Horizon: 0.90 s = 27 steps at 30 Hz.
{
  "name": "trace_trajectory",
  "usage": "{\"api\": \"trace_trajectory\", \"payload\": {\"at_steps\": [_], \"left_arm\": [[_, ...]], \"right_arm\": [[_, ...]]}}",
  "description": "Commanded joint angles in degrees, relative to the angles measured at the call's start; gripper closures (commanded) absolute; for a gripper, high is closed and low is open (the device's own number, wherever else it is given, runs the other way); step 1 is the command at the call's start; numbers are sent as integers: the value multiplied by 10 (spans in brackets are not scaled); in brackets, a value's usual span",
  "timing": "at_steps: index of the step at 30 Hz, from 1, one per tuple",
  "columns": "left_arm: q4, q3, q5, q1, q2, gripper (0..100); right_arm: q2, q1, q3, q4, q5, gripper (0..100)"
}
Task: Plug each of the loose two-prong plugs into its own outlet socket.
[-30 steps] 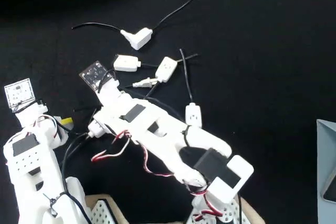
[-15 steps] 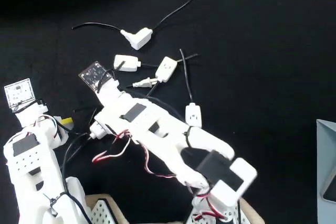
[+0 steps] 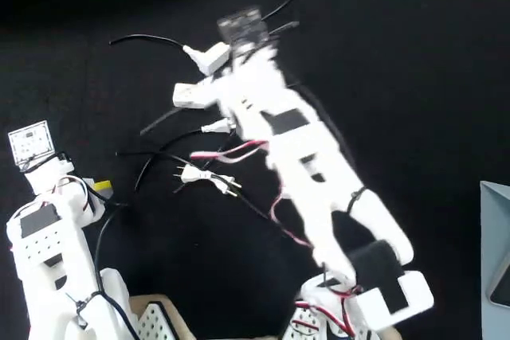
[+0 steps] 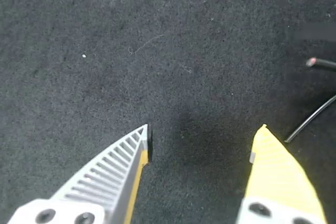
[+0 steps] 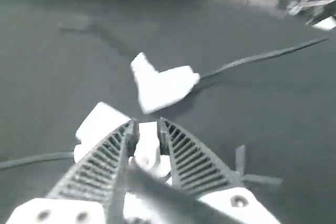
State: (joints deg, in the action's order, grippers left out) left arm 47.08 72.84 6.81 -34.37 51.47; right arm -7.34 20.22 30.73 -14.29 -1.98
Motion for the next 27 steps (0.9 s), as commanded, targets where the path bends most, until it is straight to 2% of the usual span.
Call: {"api": "trace_trajectory", "payload": {"at_steps": [1,8,14,16,18,21,27], "left_arm": [[-11,-3,-4,-5,11,690],[-11,-3,-4,-5,11,690],[-11,-3,-4,-5,11,690],[-11,-3,-4,-5,11,690],[-11,-2,-4,-5,11,690],[-11,-2,-4,-5,11,690],[-11,-2,-4,-5,11,690]], "right_arm": [[-1,-49,-22,73,26,986],[85,-98,-41,160,57,986],[208,-116,-134,161,57,982],[227,-115,-162,125,57,974],[230,-113,-184,62,58,923],[209,-113,-211,-27,98,854],[124,-100,-219,-180,114,846]]}}
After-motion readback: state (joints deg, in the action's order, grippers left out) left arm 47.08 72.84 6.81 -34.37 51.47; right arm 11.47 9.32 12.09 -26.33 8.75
